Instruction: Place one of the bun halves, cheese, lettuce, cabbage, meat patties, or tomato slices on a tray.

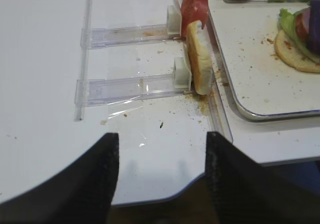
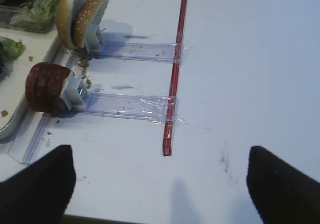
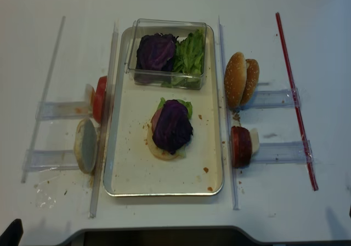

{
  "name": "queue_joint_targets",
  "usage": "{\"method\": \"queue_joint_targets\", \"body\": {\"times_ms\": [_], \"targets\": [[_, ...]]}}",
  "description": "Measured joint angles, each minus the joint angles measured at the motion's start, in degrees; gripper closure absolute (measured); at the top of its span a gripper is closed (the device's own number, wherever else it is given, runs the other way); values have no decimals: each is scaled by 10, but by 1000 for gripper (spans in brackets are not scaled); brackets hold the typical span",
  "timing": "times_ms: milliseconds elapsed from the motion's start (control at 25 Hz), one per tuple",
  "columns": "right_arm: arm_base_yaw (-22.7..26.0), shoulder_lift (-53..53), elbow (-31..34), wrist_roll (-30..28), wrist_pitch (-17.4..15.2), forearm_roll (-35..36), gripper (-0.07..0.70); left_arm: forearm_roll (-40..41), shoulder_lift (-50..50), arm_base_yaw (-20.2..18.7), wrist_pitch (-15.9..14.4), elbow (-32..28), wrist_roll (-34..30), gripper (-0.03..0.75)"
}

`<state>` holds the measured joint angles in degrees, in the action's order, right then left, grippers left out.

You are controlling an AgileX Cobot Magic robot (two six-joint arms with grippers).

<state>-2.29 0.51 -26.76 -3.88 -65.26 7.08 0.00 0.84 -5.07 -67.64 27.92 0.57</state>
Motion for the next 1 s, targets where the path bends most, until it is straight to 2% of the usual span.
{"method": "queue_joint_targets", "body": {"times_ms": [1000], "targets": [[0, 0, 0, 0, 0, 0, -62, 0, 0, 0, 0, 0, 1, 353]]}}
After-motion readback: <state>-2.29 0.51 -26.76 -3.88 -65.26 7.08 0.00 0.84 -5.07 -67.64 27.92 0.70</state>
